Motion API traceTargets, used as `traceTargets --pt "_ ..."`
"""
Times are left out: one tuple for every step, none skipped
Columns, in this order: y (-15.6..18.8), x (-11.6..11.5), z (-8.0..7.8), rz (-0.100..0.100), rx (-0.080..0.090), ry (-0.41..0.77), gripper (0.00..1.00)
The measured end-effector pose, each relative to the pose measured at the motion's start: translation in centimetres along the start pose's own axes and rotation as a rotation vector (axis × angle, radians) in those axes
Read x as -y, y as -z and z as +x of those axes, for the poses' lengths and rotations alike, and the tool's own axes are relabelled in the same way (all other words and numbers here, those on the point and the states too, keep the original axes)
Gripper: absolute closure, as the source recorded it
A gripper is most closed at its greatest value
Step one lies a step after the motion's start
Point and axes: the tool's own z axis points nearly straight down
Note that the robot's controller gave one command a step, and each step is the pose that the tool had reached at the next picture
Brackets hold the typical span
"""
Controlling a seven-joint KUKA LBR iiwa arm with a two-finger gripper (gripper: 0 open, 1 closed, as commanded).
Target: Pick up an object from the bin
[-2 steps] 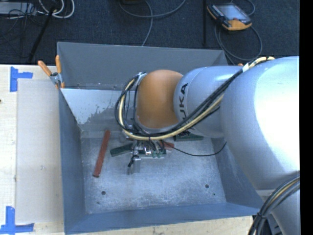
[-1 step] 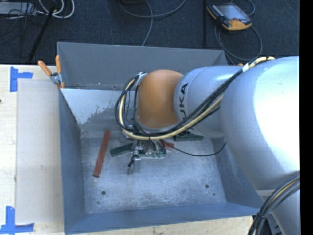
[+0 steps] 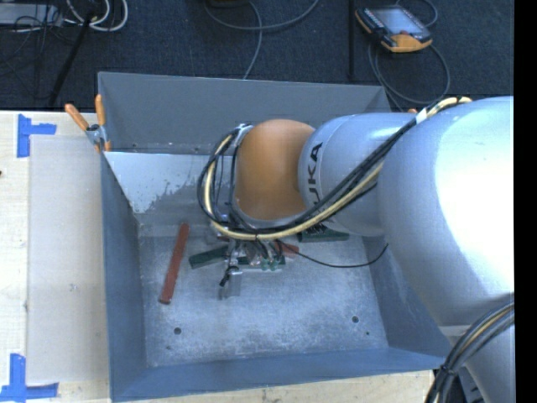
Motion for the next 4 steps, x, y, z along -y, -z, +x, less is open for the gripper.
traceTargets --pt "0.1 0.0 -0.1 0.000 0.002 0.000 1.00" --pt "2.3 0.0 -0.2 0.000 0.004 -0.002 1.00" --pt "6.9 0.0 -0.3 0.000 0.006 -0.003 1.00" --pt "13.6 0.0 -0.5 0.000 0.009 -0.004 1.00"
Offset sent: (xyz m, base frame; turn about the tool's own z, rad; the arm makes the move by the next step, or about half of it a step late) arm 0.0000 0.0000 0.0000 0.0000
